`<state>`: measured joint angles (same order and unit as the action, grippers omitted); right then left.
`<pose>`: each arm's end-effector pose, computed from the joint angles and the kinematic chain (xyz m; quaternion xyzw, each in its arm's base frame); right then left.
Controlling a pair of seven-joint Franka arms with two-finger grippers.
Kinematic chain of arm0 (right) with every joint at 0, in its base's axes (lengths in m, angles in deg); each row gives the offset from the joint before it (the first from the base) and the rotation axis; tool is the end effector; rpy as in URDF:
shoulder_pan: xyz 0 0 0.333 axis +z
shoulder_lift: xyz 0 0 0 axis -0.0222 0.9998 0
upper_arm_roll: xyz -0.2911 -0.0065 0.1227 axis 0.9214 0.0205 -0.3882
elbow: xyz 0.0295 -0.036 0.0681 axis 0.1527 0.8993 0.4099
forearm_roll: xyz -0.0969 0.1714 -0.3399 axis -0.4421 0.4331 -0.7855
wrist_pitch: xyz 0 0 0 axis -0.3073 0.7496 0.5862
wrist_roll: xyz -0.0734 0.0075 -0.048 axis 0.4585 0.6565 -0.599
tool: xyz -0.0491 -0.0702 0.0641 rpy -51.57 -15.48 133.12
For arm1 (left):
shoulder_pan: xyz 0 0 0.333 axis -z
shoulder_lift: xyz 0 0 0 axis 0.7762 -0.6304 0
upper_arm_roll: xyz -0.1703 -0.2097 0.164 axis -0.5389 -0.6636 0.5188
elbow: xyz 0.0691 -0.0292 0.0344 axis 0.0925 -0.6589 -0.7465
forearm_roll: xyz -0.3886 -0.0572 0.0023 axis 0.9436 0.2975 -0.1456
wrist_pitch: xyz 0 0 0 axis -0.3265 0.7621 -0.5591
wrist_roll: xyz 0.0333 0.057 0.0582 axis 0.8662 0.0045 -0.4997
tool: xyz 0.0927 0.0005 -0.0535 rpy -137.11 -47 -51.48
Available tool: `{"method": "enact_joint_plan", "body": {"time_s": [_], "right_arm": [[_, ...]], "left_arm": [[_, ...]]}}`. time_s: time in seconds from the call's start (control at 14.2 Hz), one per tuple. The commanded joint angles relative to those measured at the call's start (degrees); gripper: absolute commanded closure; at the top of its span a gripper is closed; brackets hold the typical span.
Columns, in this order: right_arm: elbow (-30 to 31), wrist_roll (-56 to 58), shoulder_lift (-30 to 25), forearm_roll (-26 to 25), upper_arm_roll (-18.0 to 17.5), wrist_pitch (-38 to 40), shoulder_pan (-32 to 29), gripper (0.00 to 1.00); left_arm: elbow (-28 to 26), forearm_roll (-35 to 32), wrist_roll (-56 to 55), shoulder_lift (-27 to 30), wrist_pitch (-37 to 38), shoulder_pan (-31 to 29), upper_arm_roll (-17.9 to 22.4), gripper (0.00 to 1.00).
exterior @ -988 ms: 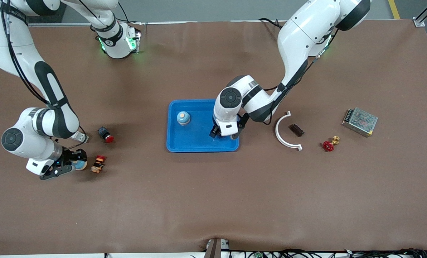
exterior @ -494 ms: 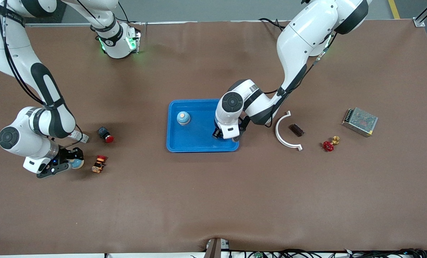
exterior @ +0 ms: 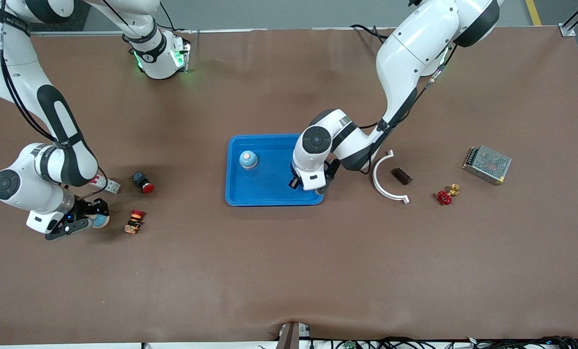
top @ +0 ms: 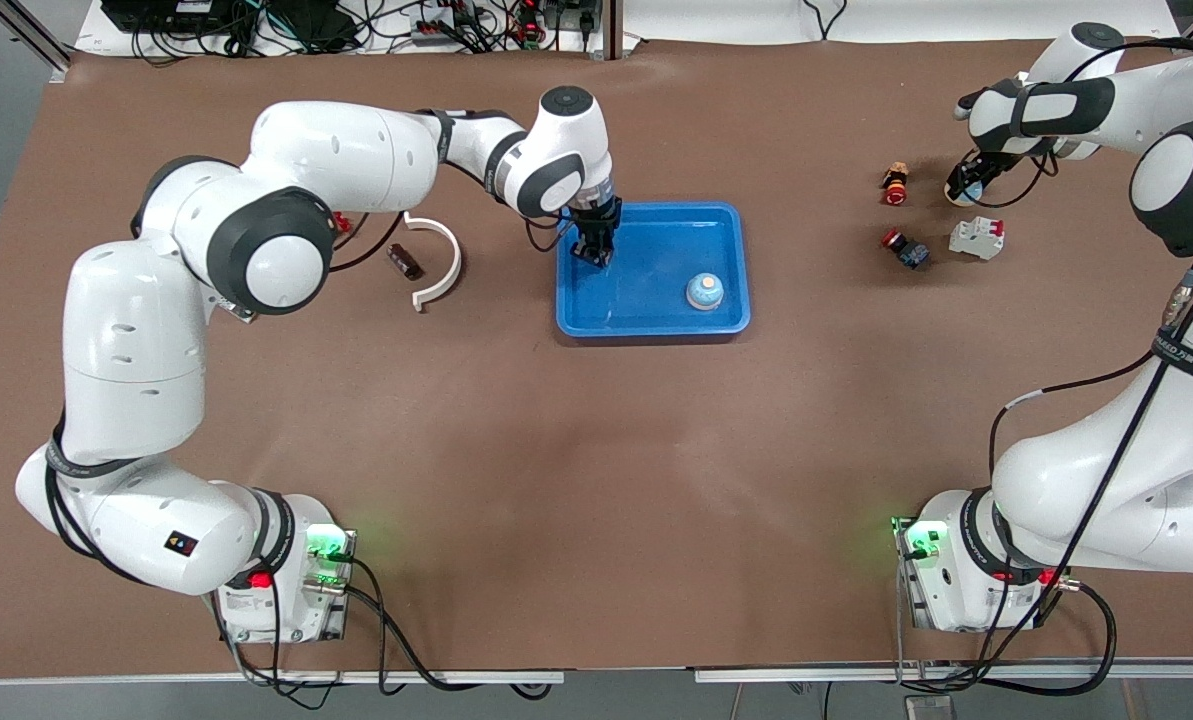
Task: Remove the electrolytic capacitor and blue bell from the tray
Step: 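Lower the bell by the red buttons while the left gripper grasps another capacitor, then carry the second capacitor with the left gripper beside the first and release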
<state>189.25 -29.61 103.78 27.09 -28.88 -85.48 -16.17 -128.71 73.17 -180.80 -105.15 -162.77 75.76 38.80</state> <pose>0.6335 -0.1410 0.1840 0.9816 0.1909 0.0054 0.0045 0.5106 -0.4844 0.1928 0.8600 0.5043 -0.0658 0.0407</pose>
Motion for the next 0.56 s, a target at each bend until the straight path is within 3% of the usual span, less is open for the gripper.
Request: {"method": "enact_joint_plan", "body": {"time_s": [0.0, 0.14, 0.21, 0.42, 0.49], "right_arm": [[0.8, 0.3, 0.0, 0.3, -1.2, -0.8, -1.4, 0.01], [0.1, -0.3, -0.8, 1.5, -1.6, 0.9, -0.9, 0.00], [-1.5, -1.5, -1.8, 2.9, -1.7, 5.3, -0.3, 0.00], [-12.6, -12.0, -3.9, 8.6, -1.7, 29.2, 2.4, 0.00], [-14.3, -18.1, -4.9, 9.5, -1.7, 33.2, 3.9, 0.00]], "left_arm": [[-0.2, -1.5, -0.6, 4.3, 1.6, -1.1, 0.2, 1.00], [-0.4, -1.6, -0.1, 7.9, 5.7, -2.4, 0.1, 1.00], [-1.4, -1.3, -0.3, 10.3, 7.1, -3.9, 0.0, 1.00], [-6.7, -1.2, 3.4, 16.1, 7.9, -9.0, -0.7, 1.00], [-9.6, -1.3, 6.4, 18.2, 7.9, -10.8, -0.8, 1.00]]}}
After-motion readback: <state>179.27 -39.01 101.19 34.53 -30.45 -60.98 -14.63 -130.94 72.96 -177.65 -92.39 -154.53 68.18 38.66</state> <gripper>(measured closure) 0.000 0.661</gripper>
